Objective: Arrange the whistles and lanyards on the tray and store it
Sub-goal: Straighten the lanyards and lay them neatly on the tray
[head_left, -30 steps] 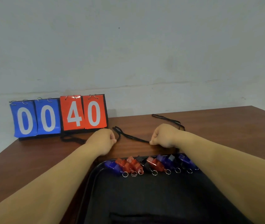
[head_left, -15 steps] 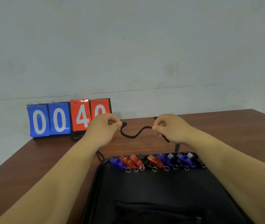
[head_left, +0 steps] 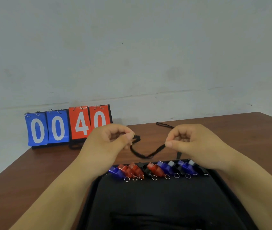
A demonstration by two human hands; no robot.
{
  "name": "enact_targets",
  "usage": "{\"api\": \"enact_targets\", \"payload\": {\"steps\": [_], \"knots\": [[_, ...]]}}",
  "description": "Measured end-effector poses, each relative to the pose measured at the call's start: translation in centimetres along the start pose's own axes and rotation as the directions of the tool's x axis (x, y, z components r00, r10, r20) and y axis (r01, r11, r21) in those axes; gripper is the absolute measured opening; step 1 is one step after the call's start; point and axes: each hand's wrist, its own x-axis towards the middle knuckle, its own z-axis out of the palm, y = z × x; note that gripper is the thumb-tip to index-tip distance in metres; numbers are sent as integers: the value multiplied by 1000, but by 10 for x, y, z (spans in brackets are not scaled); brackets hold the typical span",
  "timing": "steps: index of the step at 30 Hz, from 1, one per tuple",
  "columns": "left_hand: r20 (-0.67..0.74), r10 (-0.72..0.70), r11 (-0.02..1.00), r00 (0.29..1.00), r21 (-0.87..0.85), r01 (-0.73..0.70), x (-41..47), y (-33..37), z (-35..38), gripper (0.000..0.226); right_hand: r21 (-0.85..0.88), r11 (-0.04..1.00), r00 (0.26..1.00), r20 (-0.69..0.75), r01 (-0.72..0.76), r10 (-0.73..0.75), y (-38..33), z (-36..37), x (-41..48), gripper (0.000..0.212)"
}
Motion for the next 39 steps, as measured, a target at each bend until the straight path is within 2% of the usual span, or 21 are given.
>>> {"api": "enact_targets", "payload": {"steps": [4, 7, 14, 21, 25, 30, 33, 36, 39], "knots": [[27, -29, 992, 999, -125, 33, -2, -4, 10, 10, -59, 998, 1000, 17, 21, -20, 3, 1, -5, 6], [65, -44, 989, 997, -141, 53, -3, -6, 13, 9, -62, 997, 999, 14, 49, -48, 0, 4, -8, 7], [125, -59, 987, 990, -141, 77, -5, -8, 18, 22, 101, 994, 999, 15, 35, -36, -5, 9, -12, 11], [100, 97, 985, 990, -153, -81, -12, -1, 23, 23, 174, 985, 993, 115, 3, -24, -10, 18, -16, 24], [103, 123, 974, 987, -205, -100, -15, 2, 26, 20, 223, 975, 989, 144, -2, -31, -13, 22, -18, 22], [97, 133, 961, 986, -256, -105, -18, 2, 32, 14, 248, 969, 983, 174, 10, -55, -15, 26, -20, 3], [80, 81, 971, 994, -230, -60, -15, -3, 32, 12, 300, 954, 989, 143, -15, -30, -14, 25, -19, 6], [261, -42, 981, 964, -173, 90, -11, -10, 31, 28, 375, 927, 995, 102, -30, -9, -11, 22, -17, 7], [415, -80, 977, 906, -149, 154, -12, -11, 34, 33, 532, 846, 998, 55, -35, 6, -11, 19, -14, 4]]}}
